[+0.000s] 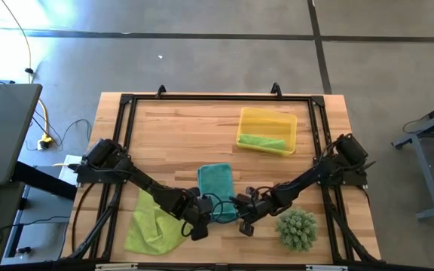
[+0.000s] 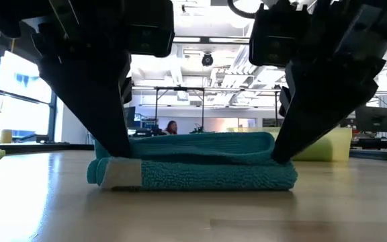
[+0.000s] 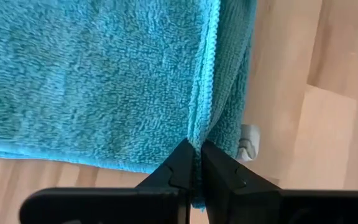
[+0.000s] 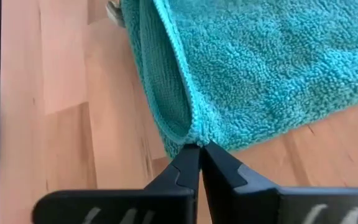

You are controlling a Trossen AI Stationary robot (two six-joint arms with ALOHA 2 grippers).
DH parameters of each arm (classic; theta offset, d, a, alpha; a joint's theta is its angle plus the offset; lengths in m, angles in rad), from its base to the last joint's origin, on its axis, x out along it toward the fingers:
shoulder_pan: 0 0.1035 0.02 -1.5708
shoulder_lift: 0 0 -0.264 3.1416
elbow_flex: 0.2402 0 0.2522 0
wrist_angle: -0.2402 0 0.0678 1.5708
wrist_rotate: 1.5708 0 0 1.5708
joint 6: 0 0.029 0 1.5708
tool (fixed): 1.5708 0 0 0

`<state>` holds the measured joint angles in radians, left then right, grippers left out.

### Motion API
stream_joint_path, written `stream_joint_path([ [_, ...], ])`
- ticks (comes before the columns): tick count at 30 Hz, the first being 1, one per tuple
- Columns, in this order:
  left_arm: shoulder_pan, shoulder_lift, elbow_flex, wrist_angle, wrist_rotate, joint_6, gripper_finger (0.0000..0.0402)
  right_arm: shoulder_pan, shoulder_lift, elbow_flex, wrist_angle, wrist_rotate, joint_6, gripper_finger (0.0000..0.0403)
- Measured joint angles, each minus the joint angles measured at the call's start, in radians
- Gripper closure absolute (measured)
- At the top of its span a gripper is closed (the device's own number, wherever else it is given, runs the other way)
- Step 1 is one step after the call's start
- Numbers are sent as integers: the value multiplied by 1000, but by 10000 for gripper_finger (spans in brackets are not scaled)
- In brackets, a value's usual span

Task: Roll microfiber towels into tight, uniform cylinder then place into a basket
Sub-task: Roll the blue microfiber towel

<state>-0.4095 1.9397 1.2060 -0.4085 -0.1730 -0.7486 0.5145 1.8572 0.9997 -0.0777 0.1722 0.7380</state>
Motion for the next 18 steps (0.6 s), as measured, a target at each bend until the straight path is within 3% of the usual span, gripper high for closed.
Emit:
stream_joint_path([
  [4,-3,4,-1,-6,2,0,387,3,0,0,-3,-5,-73,349],
  [9,-3,3,0,-6,-19,0,387,-4,-42,0,2,-98,-85,293],
  [13,2,4,0,-4,-23,12,387,18,-47,0,92,-85,-166,282],
  [18,3,4,0,-1,-33,18,387,32,-16,1,126,13,-243,281],
])
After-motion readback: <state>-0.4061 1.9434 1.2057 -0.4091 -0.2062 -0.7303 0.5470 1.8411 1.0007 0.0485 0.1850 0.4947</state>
